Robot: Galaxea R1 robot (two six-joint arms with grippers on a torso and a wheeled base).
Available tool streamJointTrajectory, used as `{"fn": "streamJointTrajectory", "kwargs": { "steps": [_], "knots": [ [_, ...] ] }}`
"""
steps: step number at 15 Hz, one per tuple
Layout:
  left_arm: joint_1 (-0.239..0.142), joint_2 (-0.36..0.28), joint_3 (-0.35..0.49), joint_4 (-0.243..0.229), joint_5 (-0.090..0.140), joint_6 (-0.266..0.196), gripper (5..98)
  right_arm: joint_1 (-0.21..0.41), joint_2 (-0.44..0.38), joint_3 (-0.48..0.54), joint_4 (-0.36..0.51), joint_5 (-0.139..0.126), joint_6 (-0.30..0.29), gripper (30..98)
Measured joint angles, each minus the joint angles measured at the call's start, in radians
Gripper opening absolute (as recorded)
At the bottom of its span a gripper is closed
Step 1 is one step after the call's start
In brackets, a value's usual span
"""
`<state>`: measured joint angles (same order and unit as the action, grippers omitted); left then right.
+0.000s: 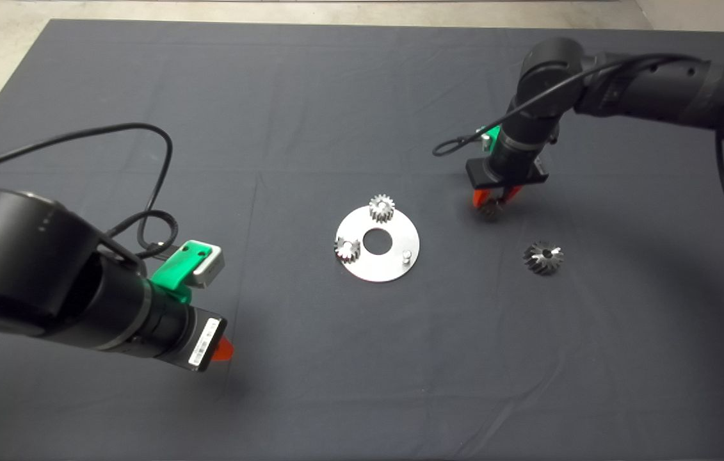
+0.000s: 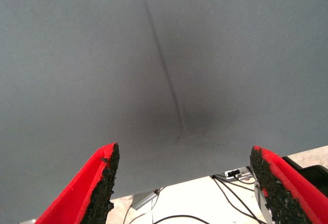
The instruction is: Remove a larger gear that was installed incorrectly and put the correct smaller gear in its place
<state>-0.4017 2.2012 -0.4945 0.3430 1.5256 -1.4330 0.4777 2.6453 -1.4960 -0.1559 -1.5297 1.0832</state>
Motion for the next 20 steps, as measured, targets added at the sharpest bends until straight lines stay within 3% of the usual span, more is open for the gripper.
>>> {"fn": "streamJointTrajectory", "kwargs": {
  "steps": [3, 5, 10, 15, 17, 20],
  "knots": [
    [0.000, 0.010, -0.010, 0.001, 0.000, 0.000, 64.3, 0.161, 0.001, 0.057, 0.069, 0.007, 0.014, 36.2],
    [0.007, 0.016, -0.015, 0.002, 0.001, 0.000, 64.3, 0.222, 0.001, 0.077, 0.102, 0.006, 0.018, 35.4],
    [0.026, 0.035, -0.026, 0.001, 0.000, 0.000, 64.3, 0.213, 0.049, 0.082, 0.135, -0.006, 0.027, 35.2],
    [0.028, 0.035, -0.027, 0.000, 0.000, 0.000, 64.3, 0.215, 0.187, 0.078, 0.161, 0.004, 0.060, 34.9],
    [0.028, 0.034, -0.027, -0.001, 0.000, -0.002, 64.3, 0.188, 0.220, 0.066, 0.162, 0.004, 0.070, 34.9],
    [0.028, 0.034, -0.027, 0.000, 0.000, -0.032, 64.3, 0.088, 0.225, 0.057, 0.162, 0.003, 0.094, 34.8]
  ]
}}
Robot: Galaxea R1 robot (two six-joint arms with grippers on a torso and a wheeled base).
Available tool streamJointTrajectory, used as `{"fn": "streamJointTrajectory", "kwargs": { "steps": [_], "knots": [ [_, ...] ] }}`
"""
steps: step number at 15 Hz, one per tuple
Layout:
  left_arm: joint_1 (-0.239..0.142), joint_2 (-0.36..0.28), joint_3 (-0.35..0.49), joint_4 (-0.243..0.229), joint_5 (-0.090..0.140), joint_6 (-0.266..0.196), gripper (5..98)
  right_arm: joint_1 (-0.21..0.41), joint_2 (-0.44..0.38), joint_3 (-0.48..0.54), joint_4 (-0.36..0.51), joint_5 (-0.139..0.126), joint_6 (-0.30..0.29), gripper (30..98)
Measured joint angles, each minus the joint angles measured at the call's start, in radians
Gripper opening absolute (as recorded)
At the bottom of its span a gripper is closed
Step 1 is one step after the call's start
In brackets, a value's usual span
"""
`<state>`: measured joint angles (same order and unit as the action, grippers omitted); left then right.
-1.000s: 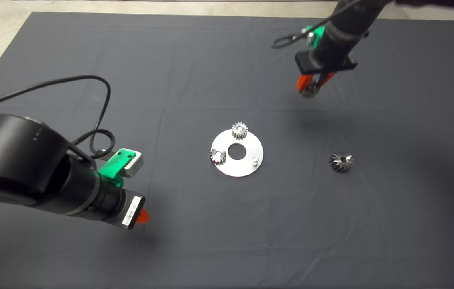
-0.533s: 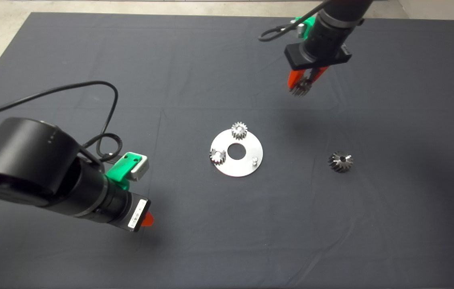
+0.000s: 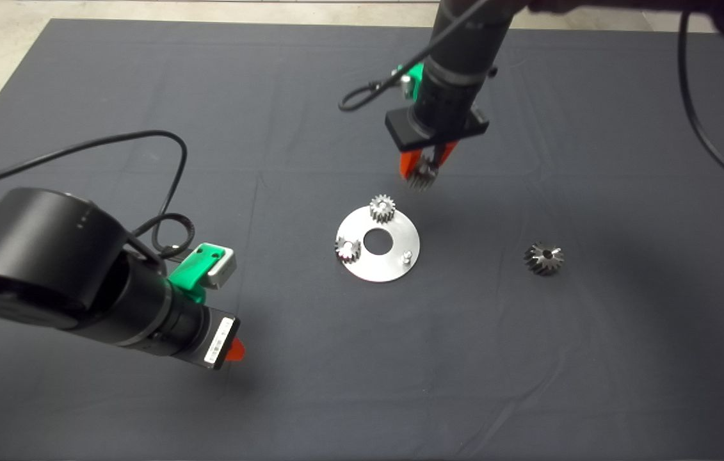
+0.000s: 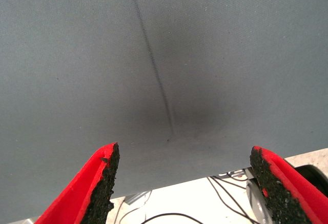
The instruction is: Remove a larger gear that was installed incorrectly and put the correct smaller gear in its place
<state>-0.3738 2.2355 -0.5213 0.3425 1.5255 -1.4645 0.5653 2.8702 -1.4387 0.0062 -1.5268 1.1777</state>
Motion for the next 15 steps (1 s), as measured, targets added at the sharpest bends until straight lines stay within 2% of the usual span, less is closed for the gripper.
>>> {"fn": "streamJointTrajectory", "kwargs": {
  "steps": [2, 4, 12, 15],
  "knots": [
    [0.000, 0.000, 0.006, 0.000, 0.000, -0.016, 64.3, -0.085, -0.001, 0.004, 0.000, -0.003, 0.016, 34.8],
    [0.004, 0.000, 0.011, 0.000, 0.000, -0.021, 64.3, -0.124, -0.009, 0.028, 0.000, -0.003, 0.029, 34.8],
    [0.006, 0.003, 0.013, 0.000, 0.001, -0.024, 64.3, -0.124, -0.027, 0.084, -0.011, -0.003, 0.055, 34.9],
    [0.006, 0.008, 0.013, 0.000, 0.000, -0.024, 64.3, -0.117, -0.050, 0.176, -0.078, -0.003, 0.104, 35.0]
  ]
}}
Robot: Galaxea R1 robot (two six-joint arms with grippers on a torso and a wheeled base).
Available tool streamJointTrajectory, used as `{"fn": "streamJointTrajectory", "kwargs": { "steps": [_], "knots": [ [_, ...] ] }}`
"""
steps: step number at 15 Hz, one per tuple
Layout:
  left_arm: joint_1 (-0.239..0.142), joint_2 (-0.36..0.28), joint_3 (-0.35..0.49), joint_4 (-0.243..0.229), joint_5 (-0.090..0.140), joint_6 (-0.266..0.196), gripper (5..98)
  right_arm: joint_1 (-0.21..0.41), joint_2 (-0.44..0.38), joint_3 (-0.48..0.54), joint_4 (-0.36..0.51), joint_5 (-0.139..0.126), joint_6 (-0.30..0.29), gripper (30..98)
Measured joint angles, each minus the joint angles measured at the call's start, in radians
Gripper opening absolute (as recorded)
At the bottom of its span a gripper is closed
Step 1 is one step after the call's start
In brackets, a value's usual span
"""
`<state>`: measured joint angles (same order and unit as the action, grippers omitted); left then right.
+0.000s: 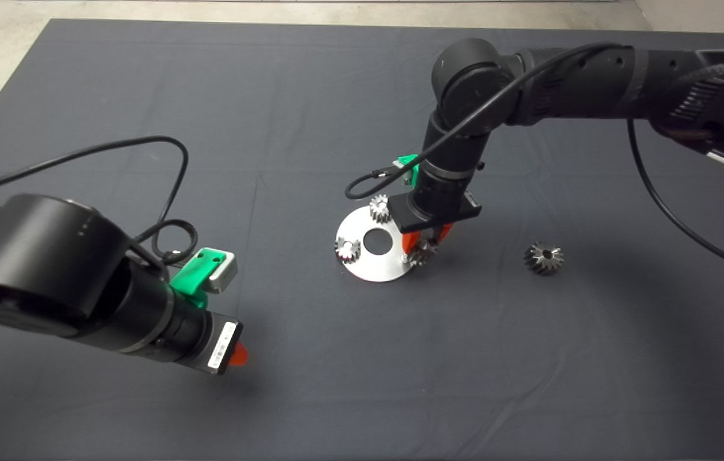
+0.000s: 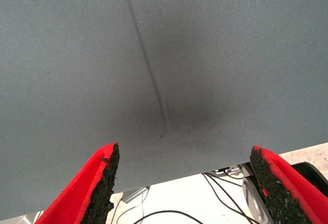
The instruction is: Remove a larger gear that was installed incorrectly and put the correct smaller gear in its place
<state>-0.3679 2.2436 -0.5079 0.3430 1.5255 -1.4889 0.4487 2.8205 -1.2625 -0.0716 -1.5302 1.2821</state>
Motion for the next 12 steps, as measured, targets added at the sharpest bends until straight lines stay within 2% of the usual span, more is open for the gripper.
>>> {"fn": "streamJointTrajectory", "kwargs": {
  "steps": [4, 8, 12],
  "knots": [
    [0.000, 0.000, 0.000, 0.000, 0.000, 0.000, 64.3, 0.001, -0.009, 0.072, -0.083, 0.000, 0.028, 34.8],
    [0.008, 0.001, 0.000, 0.001, 0.000, -0.006, 64.3, 0.001, -0.017, 0.090, -0.143, -0.003, 0.035, 34.8],
    [0.022, 0.003, 0.000, 0.004, 0.000, -0.007, 64.3, 0.000, -0.016, 0.091, -0.166, -0.002, 0.035, 34.8]
  ]
}}
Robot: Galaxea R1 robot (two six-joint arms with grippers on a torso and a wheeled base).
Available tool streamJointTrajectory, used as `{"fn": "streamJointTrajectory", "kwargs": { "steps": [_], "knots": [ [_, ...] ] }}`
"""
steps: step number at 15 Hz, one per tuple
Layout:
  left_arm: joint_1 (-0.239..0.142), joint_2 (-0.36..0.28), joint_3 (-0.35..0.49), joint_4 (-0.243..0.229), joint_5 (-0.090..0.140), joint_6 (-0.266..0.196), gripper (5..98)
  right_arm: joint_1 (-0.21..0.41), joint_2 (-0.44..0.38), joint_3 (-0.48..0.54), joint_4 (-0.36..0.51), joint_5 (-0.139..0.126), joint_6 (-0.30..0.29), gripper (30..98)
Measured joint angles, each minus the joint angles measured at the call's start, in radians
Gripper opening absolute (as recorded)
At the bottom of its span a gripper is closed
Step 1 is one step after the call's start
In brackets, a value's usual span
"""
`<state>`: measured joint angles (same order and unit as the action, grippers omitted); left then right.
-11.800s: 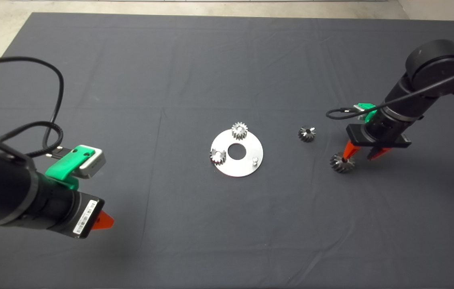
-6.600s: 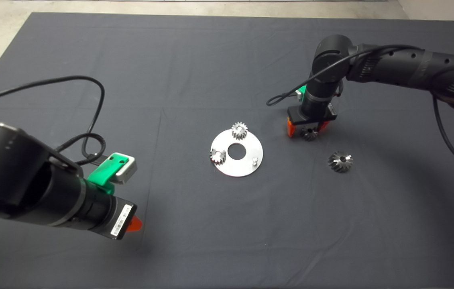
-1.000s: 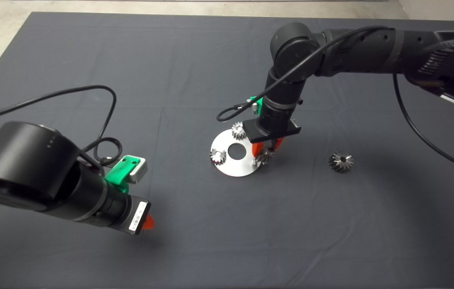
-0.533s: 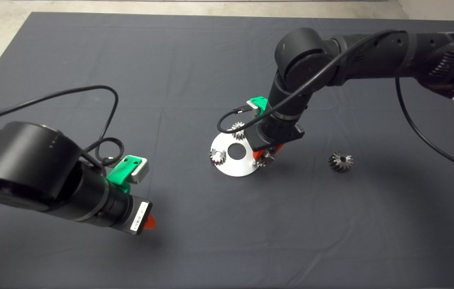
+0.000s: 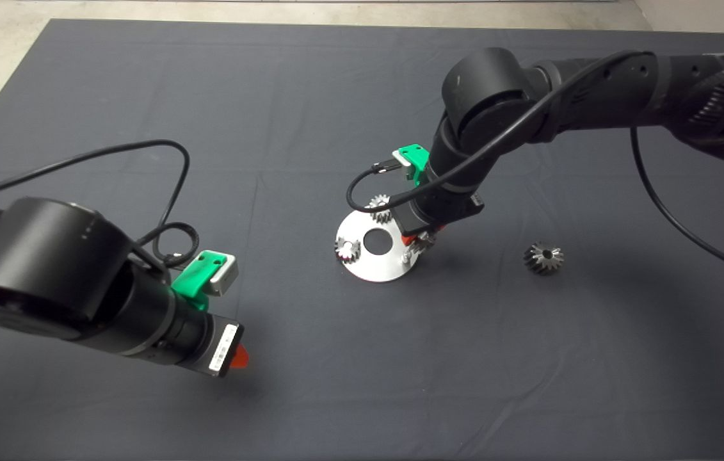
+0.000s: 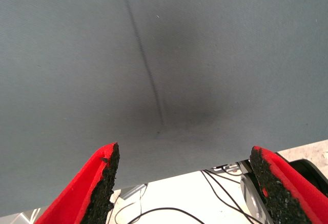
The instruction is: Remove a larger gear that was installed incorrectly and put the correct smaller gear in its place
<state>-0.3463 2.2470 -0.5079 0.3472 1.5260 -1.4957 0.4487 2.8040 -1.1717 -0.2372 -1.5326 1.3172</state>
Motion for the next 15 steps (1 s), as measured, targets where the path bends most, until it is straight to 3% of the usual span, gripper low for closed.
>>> {"fn": "streamJointTrajectory", "kwargs": {
  "steps": [10, 15],
  "knots": [
    [0.006, 0.006, 0.000, 0.017, 0.000, 0.000, 64.3, -0.003, 0.020, -0.022, -0.002, 0.001, 0.005, 34.8],
    [0.006, 0.010, 0.000, 0.017, 0.000, 0.000, 64.3, -0.012, 0.031, -0.080, -0.002, 0.000, 0.005, 34.8]
  ]
}}
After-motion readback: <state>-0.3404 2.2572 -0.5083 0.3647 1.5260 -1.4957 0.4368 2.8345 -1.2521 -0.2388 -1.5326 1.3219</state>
